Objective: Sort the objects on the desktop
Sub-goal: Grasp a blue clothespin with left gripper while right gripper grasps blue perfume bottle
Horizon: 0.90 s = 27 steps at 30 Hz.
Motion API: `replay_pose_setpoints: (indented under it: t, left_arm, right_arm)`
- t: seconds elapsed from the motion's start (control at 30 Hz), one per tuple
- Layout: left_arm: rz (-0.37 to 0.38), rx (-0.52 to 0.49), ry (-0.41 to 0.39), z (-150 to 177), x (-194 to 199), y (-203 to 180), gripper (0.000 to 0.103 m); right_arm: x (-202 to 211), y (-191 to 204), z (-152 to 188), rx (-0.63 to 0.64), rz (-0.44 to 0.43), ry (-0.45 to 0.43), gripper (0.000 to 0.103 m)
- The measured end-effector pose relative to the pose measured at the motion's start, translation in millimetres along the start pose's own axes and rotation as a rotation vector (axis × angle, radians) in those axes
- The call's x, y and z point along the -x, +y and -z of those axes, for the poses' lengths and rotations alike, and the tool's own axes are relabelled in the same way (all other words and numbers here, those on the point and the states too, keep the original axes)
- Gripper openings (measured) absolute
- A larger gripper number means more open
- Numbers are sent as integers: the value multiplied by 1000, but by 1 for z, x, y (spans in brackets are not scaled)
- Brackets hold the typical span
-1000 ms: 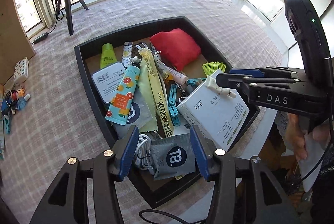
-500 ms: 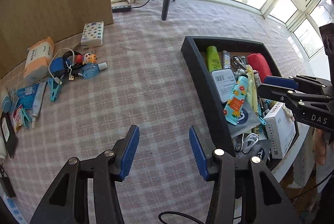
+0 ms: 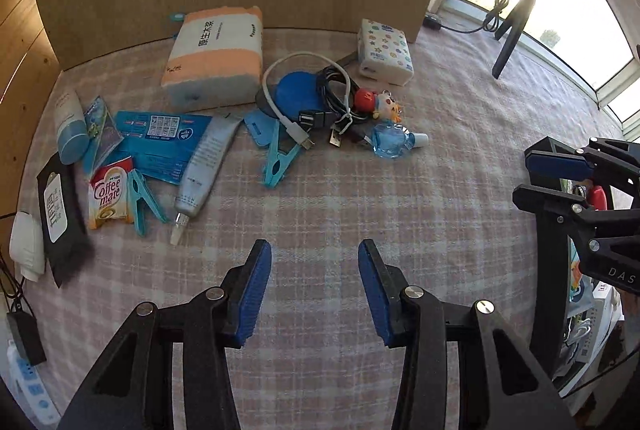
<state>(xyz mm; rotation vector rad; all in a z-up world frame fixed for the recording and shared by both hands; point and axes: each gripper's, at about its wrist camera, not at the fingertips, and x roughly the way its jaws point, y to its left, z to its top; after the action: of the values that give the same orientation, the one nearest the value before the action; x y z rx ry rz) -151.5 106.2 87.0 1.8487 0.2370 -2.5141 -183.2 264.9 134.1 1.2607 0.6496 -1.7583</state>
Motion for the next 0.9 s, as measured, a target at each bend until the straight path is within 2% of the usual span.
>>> replay_pose_setpoints:
  t: [0.13, 0.33, 0.67, 0.73, 0.87, 0.9]
  left_arm:
    - [-2, 35, 11, -14, -17, 18, 40]
    - [-7, 31, 25, -30, -38, 28, 40]
    - [-2, -17, 37, -42, -60, 18, 40]
    - [-3, -22, 41, -42, -63, 17, 33]
    - [-14, -27, 29, -41, -63, 14, 27]
    - [-13, -22, 29, -40, -63, 14, 20]
  right_arm:
    - [-36, 4, -28, 57, -22, 43, 36]
    - [-75, 4, -54, 114, -39, 81, 36]
    - [-100, 12, -67, 158, -82, 105, 36]
    - [-103, 17, -68, 180, -67, 110, 36]
    - [-109, 28, -65, 225, -19, 107, 36]
    - [-109, 30, -64, 231, -6, 106, 36]
